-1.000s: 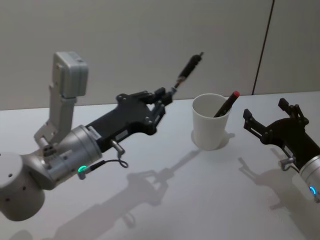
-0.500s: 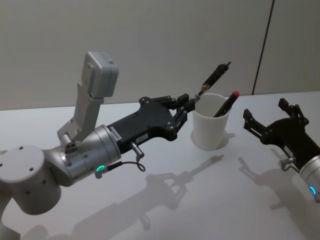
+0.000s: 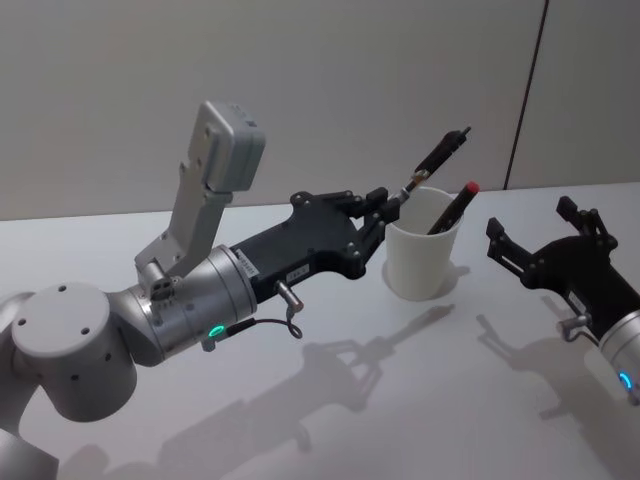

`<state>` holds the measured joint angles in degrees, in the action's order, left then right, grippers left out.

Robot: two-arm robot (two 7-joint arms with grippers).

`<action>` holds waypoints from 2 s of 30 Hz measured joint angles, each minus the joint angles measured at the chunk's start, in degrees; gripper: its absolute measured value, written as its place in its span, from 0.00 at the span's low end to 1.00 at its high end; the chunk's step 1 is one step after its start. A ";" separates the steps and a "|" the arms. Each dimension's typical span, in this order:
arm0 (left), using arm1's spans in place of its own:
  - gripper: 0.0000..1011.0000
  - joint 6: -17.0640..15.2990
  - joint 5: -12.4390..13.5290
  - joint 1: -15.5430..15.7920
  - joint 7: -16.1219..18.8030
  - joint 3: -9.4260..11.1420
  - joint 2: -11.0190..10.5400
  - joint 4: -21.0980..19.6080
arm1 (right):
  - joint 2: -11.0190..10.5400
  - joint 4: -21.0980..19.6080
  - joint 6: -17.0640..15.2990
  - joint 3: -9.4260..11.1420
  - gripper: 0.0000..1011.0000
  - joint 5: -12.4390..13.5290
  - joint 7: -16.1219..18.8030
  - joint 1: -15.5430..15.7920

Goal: Place the pen into the pen holder.

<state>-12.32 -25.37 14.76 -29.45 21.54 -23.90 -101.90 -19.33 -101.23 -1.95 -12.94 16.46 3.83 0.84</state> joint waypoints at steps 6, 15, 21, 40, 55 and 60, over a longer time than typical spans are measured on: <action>0.11 -0.23 0.51 0.22 0.19 0.19 0.25 0.18 | 0.00 -0.01 0.00 0.02 0.99 0.01 0.05 0.00; 0.11 -0.37 0.89 0.40 0.33 0.33 0.44 0.33 | -0.40 -0.78 -0.12 0.44 0.99 3.02 1.69 0.65; 0.11 -0.43 1.05 0.49 0.37 0.38 0.52 0.36 | -1.30 -2.45 -0.36 1.03 0.99 7.09 3.37 2.13; 0.11 -0.51 1.24 0.59 0.47 0.46 0.62 0.45 | -3.14 -7.71 -0.74 2.93 0.99 22.07 5.69 7.01; 0.11 -0.51 1.29 0.60 0.46 0.46 0.63 0.45 | -2.39 -9.68 -1.63 3.98 0.99 35.44 6.27 8.52; 0.11 -0.51 1.29 0.60 0.46 0.46 0.63 0.44 | -2.08 -10.07 -2.13 4.24 0.99 39.63 6.61 8.59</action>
<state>-12.83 -24.07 15.35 -28.99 22.00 -23.26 -101.46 -21.41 -111.29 -4.07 -8.70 56.09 10.44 9.43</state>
